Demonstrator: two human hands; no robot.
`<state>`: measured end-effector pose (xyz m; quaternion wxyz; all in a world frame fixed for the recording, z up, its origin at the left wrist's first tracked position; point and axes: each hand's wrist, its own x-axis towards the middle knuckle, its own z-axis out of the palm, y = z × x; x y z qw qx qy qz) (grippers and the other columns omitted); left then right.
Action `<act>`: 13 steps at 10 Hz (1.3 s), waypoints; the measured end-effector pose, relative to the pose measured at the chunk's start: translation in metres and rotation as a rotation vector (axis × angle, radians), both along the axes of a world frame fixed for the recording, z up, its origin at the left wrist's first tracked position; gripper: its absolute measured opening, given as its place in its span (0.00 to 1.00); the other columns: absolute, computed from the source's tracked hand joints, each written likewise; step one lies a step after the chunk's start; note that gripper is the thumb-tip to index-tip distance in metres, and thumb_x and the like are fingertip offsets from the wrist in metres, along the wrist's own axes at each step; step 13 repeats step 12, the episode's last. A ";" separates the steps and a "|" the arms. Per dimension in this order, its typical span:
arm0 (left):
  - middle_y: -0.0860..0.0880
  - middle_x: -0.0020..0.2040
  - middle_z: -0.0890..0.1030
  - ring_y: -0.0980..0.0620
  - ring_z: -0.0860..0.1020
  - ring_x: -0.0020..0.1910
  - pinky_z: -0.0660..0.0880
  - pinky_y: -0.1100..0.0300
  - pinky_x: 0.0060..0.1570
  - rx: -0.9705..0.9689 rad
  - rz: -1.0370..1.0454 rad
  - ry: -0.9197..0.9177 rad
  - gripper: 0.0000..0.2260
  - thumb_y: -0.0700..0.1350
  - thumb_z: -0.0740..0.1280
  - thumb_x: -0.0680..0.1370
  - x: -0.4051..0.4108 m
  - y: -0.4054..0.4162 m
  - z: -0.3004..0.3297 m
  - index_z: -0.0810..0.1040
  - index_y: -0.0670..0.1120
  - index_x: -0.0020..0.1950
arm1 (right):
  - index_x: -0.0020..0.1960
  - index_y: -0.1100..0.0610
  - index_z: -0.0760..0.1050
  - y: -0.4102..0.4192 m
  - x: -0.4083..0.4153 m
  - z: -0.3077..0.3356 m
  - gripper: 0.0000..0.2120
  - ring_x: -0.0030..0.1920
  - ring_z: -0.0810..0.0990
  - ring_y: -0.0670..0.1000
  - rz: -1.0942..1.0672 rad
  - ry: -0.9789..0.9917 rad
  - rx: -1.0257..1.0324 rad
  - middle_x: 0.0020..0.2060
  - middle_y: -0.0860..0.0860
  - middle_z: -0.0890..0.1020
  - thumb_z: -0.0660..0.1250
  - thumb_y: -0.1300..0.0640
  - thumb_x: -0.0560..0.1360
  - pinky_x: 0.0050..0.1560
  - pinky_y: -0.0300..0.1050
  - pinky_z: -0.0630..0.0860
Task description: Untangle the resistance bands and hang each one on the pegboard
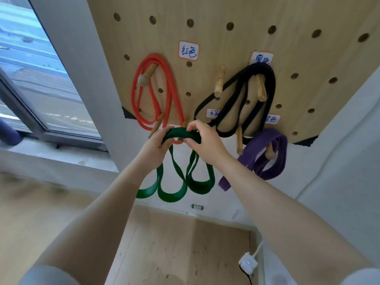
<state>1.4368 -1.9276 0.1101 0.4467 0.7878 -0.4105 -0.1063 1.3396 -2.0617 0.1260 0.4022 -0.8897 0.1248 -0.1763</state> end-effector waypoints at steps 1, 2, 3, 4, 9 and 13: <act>0.50 0.69 0.68 0.51 0.55 0.75 0.56 0.54 0.71 0.076 0.072 -0.029 0.15 0.41 0.55 0.81 0.022 -0.017 -0.008 0.69 0.48 0.68 | 0.53 0.53 0.69 -0.012 0.018 -0.007 0.07 0.46 0.72 0.41 -0.033 -0.035 -0.012 0.51 0.50 0.73 0.65 0.60 0.76 0.44 0.26 0.66; 0.50 0.66 0.69 0.55 0.56 0.73 0.53 0.65 0.68 0.066 0.105 -0.058 0.16 0.40 0.55 0.82 0.027 -0.031 -0.018 0.66 0.46 0.70 | 0.54 0.55 0.69 -0.022 0.031 -0.021 0.08 0.46 0.71 0.41 -0.050 -0.001 -0.028 0.51 0.49 0.72 0.64 0.61 0.77 0.43 0.23 0.65; 0.51 0.55 0.75 0.58 0.74 0.54 0.70 0.66 0.55 -0.058 0.150 0.128 0.13 0.37 0.57 0.80 0.027 -0.043 -0.028 0.64 0.46 0.64 | 0.55 0.57 0.70 -0.026 0.040 -0.034 0.08 0.47 0.70 0.43 -0.094 -0.048 -0.023 0.53 0.52 0.72 0.64 0.62 0.76 0.46 0.21 0.64; 0.50 0.52 0.77 0.53 0.77 0.50 0.75 0.56 0.54 -0.063 0.196 0.142 0.07 0.41 0.59 0.80 0.034 -0.056 -0.034 0.66 0.50 0.57 | 0.55 0.60 0.71 -0.026 0.042 -0.045 0.08 0.48 0.70 0.44 -0.205 -0.165 -0.022 0.54 0.54 0.74 0.65 0.63 0.76 0.48 0.20 0.63; 0.50 0.58 0.77 0.53 0.74 0.55 0.70 0.57 0.58 0.022 0.216 0.113 0.14 0.49 0.55 0.81 0.031 -0.051 -0.025 0.74 0.49 0.63 | 0.63 0.56 0.72 -0.012 0.028 -0.040 0.15 0.61 0.71 0.53 -0.280 -0.035 -0.071 0.66 0.55 0.66 0.57 0.64 0.78 0.63 0.48 0.70; 0.48 0.68 0.71 0.49 0.70 0.66 0.68 0.51 0.66 0.172 0.159 -0.065 0.22 0.47 0.60 0.79 0.007 -0.045 0.008 0.62 0.48 0.73 | 0.58 0.58 0.74 -0.025 -0.005 -0.008 0.11 0.50 0.75 0.51 -0.147 0.109 -0.155 0.60 0.54 0.71 0.57 0.62 0.79 0.55 0.47 0.73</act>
